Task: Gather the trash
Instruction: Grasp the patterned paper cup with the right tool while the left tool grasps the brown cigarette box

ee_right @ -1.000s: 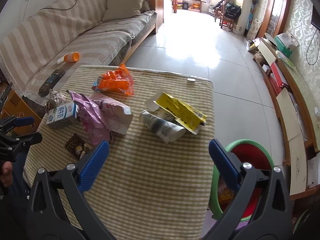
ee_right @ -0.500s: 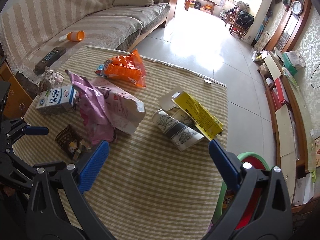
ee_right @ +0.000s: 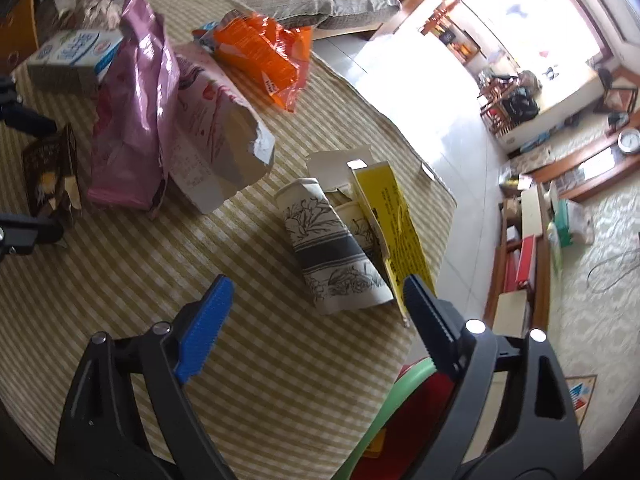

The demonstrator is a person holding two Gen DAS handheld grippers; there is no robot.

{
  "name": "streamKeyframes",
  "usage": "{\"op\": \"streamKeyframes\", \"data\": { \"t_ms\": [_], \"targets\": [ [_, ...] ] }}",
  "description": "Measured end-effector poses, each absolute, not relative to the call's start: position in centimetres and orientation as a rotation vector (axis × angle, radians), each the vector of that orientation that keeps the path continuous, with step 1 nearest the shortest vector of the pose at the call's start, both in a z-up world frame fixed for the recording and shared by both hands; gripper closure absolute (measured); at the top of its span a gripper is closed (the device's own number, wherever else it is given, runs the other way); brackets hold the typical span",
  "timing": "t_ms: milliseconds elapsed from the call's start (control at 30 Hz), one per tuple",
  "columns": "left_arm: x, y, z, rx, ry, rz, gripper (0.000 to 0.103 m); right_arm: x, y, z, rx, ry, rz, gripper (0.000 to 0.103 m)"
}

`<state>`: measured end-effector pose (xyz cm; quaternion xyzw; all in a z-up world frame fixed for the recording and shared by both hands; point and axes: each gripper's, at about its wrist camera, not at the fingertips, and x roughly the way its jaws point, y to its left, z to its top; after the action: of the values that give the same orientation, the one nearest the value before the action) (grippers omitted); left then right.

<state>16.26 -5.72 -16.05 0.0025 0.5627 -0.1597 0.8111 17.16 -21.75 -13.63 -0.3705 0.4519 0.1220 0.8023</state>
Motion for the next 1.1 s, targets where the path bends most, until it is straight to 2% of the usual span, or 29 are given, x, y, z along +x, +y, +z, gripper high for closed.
{"op": "streamKeyframes", "data": {
  "t_ms": [67,200,333,367,467,667,1100],
  "targets": [
    [16.2,-5.5,-16.4,-0.007,1.200,-0.342,0.018,17.2,-21.2,-14.4,-0.871,0.950,0.252,0.026],
    [16.2,-5.1,-16.6,-0.015,1.194,-0.343,0.019,18.0,-21.2,-15.4,-0.918,0.947,0.248,0.028],
    [16.2,-5.0,-16.6,-0.009,1.187,-0.336,0.021,19.0,-21.8,-16.0,-0.934,0.963,0.247,0.036],
    [16.1,-5.0,-16.6,0.001,1.182,-0.329,0.025,19.1,-21.8,-16.1,-0.929,0.964,0.256,0.041],
    [16.3,-5.1,-16.3,0.019,1.175,-0.323,0.028,19.2,-22.0,-16.3,-0.933,0.974,0.258,0.055],
    [16.1,-5.1,-16.1,0.027,1.171,-0.329,0.028,18.8,-21.6,-15.8,-0.921,0.983,0.271,0.060],
    [14.7,-3.0,-14.6,-0.041,1.143,-0.320,0.028,16.5,-21.8,-13.1,-0.774,0.986,0.316,0.060]
  ]
}}
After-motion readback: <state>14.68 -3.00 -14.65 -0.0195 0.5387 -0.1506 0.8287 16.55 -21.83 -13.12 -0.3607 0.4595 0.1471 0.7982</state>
